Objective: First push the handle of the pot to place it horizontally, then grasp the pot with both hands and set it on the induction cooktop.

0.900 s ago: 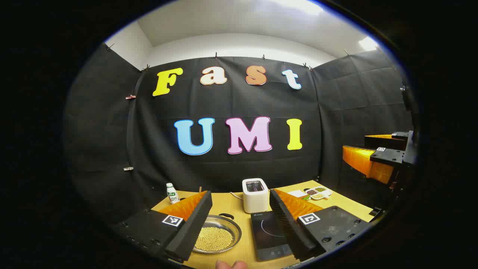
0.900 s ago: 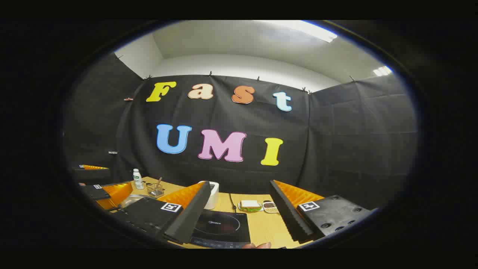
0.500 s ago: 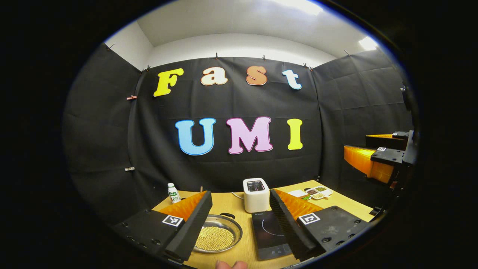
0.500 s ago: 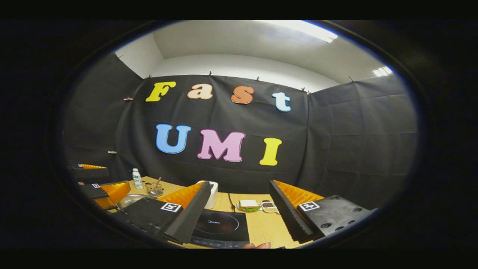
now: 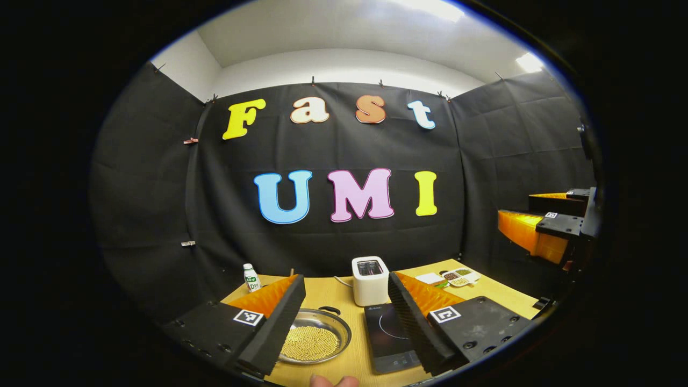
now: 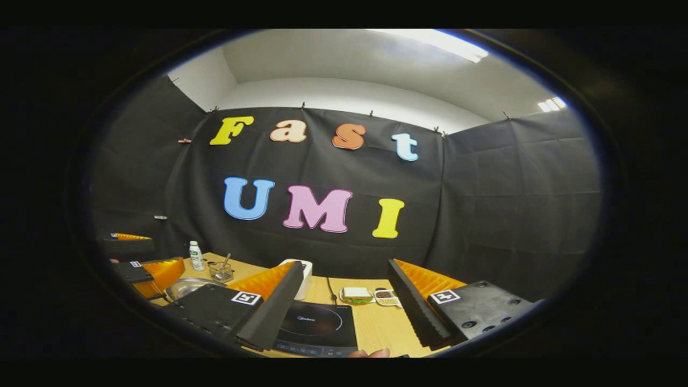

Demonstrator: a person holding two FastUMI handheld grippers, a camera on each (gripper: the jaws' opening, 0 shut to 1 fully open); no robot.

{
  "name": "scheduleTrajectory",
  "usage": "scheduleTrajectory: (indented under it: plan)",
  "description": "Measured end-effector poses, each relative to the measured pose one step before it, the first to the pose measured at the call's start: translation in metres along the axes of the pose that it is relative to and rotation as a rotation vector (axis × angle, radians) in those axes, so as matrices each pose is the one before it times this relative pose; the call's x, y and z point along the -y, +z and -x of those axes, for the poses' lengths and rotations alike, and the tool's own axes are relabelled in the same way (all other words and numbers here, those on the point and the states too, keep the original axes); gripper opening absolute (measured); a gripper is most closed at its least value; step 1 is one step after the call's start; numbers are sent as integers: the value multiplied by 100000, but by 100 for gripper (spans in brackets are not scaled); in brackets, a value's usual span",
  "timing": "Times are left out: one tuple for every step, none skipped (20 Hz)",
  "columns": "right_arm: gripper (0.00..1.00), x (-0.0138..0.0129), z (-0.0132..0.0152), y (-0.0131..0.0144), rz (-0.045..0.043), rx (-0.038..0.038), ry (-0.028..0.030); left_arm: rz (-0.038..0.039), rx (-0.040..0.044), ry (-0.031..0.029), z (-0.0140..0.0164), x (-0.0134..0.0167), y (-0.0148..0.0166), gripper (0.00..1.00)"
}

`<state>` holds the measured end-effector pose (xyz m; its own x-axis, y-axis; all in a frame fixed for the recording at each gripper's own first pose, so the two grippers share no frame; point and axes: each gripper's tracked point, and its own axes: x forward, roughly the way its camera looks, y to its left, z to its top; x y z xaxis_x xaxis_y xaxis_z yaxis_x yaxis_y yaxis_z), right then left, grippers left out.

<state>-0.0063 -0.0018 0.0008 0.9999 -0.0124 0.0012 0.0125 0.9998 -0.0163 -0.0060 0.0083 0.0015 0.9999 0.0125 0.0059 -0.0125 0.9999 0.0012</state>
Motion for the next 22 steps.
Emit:
scheduleTrajectory:
  plan:
    - [98, -62, -121, -37, 197, -62, 106, -41, 288, -142, -32, 13, -34, 96]
    - [98, -67, 121, -99, 116, -119, 57, -111, -81, -318, 2, 74, 68, 96]
    - [98, 37, -2, -32, 164, -96, -117, -209, -299, -602, 6, 172, -161, 96]
    - [98, -31, -59, 15, 70, -2, 21, -206, 375, -466, -29, 33, 184, 95]
    - [98, -29, -48, -13, 102, 34, 69, -37, 891, -876, 32, 126, 245, 78]
    - [98, -72, 27, 67, 277, 96, -25, -444, 541, -1322, 109, 188, 338, 61]
    - [98, 26, -32, -62, 261, 23, 48, -1169, 88, -1014, 150, 137, 50, 44]
    - [98, -53, -117, -49, 117, -49, 159, -1360, 35, -982, 36, -69, 161, 27]
    - [98, -34, -37, -94, 144, -265, 20, -727, -348, -1723, -40, 207, -30, 10]
    - [98, -109, -48, -87, 101, -142, 275, 202, -1538, -2526, 68, 446, -321, 5]
    - [98, -87, -58, -73, 333, -171, 226, 587, -3311, -2958, 17, 548, -1084, 5]
    - [98, -148, -27, -35, 327, -159, 330, 895, -4850, -2525, -61, 359, -1291, 5]
    - [98, -116, -79, -232, 278, -337, 316, 1074, -6351, -2028, -98, 111, -1772, 5]
    - [98, -157, 8, -127, 86, -271, 495, 1010, -5691, -1177, -140, -49, -1411, 5]
    - [98, -96, 20, -173, 134, -422, 292, 948, -6812, -806, -175, -197, -2011, 5]
    - [98, -7, -29, -122, 145, -352, 244, 674, -7145, -332, -249, -267, -1803, 5]
    - [98, 37, -8, -33, 81, 19, 28, 456, -6679, 764, -135, -450, -2112, 5]
    - [98, 59, -66, -83, -35, -14, -53, 397, -5906, 545, -214, -441, -1683, 5]
    - [98, 43, -99, -192, -262, -456, 6, 301, -5560, -416, -629, -296, -1835, 5]
    - [98, 24, 19, -295, -410, -802, -42, 54, -4653, -718, -457, -130, -1417, 5]
    - [98, 64, 82, -223, -454, -686, -245, 147, -5102, -1774, -831, -85, -1770, 5]
    - [98, 76, 13, -150, -364, -449, -215, 351, -5444, -2806, -445, 179, -1578, 5]
